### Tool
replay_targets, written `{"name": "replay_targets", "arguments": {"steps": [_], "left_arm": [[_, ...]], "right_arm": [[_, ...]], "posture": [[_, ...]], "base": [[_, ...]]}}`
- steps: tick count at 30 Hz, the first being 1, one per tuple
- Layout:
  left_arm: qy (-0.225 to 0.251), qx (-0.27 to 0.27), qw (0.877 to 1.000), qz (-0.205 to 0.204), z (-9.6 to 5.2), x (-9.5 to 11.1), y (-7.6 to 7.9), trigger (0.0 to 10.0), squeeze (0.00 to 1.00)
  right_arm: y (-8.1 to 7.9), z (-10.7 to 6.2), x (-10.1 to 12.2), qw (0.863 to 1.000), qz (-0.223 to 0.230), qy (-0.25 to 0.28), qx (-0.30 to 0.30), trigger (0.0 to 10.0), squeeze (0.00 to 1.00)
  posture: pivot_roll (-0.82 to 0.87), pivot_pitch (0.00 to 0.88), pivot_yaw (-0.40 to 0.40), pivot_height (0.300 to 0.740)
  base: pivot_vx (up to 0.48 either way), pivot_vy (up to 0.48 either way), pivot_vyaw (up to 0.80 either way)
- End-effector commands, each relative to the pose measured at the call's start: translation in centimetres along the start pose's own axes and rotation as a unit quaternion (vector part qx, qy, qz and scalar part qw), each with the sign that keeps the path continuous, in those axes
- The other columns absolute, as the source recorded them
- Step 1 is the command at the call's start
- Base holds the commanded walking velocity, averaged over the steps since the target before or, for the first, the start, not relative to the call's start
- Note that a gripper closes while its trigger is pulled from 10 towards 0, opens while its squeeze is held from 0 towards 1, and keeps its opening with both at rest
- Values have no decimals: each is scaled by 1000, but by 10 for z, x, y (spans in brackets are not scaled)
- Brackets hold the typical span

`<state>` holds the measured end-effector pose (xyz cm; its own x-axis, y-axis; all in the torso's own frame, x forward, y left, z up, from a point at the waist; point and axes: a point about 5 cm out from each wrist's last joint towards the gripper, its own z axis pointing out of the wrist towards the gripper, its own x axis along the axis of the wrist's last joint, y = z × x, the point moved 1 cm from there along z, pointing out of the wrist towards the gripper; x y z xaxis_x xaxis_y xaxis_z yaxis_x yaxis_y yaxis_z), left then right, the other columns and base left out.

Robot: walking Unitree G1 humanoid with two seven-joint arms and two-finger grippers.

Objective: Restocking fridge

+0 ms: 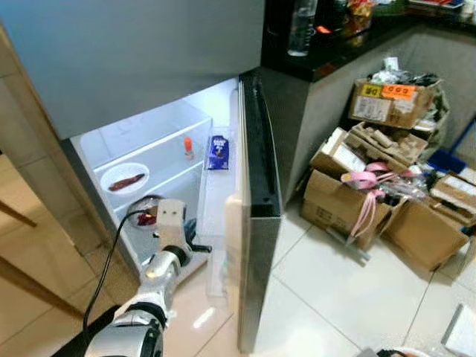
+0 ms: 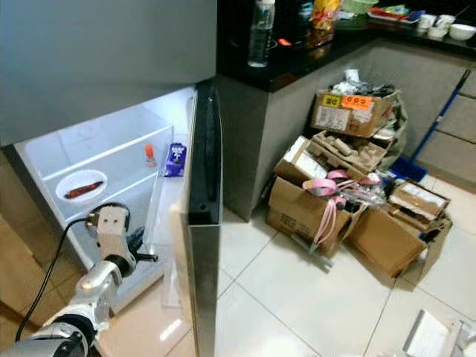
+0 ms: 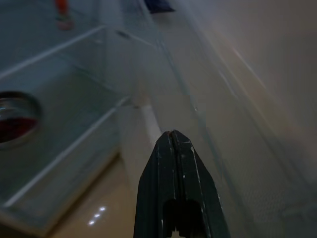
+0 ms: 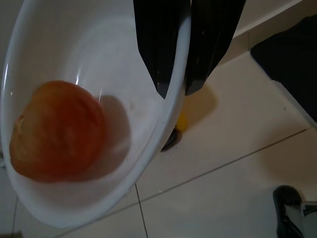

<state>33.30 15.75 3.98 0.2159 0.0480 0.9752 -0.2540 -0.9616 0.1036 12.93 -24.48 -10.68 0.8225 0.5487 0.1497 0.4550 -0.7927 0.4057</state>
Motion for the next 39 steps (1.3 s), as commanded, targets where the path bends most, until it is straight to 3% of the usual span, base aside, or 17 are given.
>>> {"name": "replay_targets", "arguments": {"steps": [1, 3, 8, 9, 11, 12, 13, 16, 18, 19, 23, 25, 30, 31, 36, 38, 39], "left_arm": [[-2, -32, 999, 9, 3, -2, 15, 10000, 0], [0, -38, 999, 6, 5, -2, 20, 10000, 0], [38, -166, 985, -9, 16, 7, 89, 10000, 0], [38, -166, 985, -9, 16, 7, 89, 10000, 0], [57, -265, 963, -4, 15, 12, 139, 10000, 0], [63, -298, 953, 0, 13, 13, 154, 10000, 0], [63, -298, 953, 0, 13, 13, 154, 10000, 0], [82, -394, 915, -2, 3, 17, 193, 10000, 0], [84, -408, 909, -5, 1, 18, 199, 10000, 0], [82, -410, 909, -14, 0, 16, 196, 10000, 0], [32, -329, 944, -5, 3, -6, 150, 10000, 0], [25, -319, 948, -4, 2, -9, 143, 10000, 0], [-69, -158, 984, -35, -23, -55, 58, 10000, 0], [-94, -120, 988, -41, -33, -67, 41, 10000, 0], [-137, -59, 988, -50, -52, -88, 20, 10000, 0], [-177, -2, 982, -66, -73, -108, 6, 10000, 0], [-177, -2, 982, -66, -73, -108, 6, 10000, 0]], "right_arm": [[1, 0, 3, 1000, 5, 4, -7, 10000, 0], [1, 0, 3, 1000, 5, 4, -7, 10000, 0], [0, 0, 7, 1000, 8, 11, -9, 10000, 0], [0, 0, 7, 1000, 8, 11, -9, 10000, 0], [2, 0, 7, 1000, 8, 11, -10, 10000, 0], [3, 0, 7, 1000, 8, 11, -11, 10000, 0], [3, 0, 7, 1000, 8, 11, -11, 10000, 0], [6, 0, 6, 1000, 10, 11, -12, 10000, 0], [6, 0, 6, 1000, 10, 11, -12, 10000, 0], [7, 0, 5, 1000, 12, 10, -12, 10000, 0], [6, 0, 2, 1000, 14, 7, -10, 10000, 0], [6, 0, 2, 1000, 14, 7, -10, 10000, 0], [6, 0, 3, 1000, 14, 9, -8, 10000, 0], [5, 0, 4, 1000, 14, 11, -8, 10000, 0], [4, 0, 5, 1000, 14, 15, -9, 10000, 0], [1, 0, 8, 999, 22, 25, -1, 10000, 0], [1, 0, 8, 999, 22, 25, -1, 10000, 0]], "posture": [[-118, 0, -12, 740], [-118, 0, -12, 740], [-118, 0, -12, 740], [-118, 0, -12, 740], [-112, 0, -15, 740], [-112, 0, -15, 740], [-112, 0, -15, 740], [-112, 0, -15, 740], [-112, 0, -15, 740], [-112, 0, -9, 740], [-105, 0, -7, 740], [-105, 0, -7, 740], [-101, 1, -7, 740], [-101, 1, -7, 740], [-97, 1, -7, 740], [-95, 1, -5, 740], [-95, 1, -5, 740]], "base": [[0, 0, -750], [0, 0, -750], [0, 0, 0], [0, 0, 0], [0, 0, 0], [0, 0, 0], [0, 0, 0], [0, 0, 0], [0, 0, 0], [0, 0, 0], [0, 0, 0], [0, 0, 0], [0, 0, 0], [0, 0, 0], [0, 0, 0], [0, 0, 0], [0, 0, 0]]}}
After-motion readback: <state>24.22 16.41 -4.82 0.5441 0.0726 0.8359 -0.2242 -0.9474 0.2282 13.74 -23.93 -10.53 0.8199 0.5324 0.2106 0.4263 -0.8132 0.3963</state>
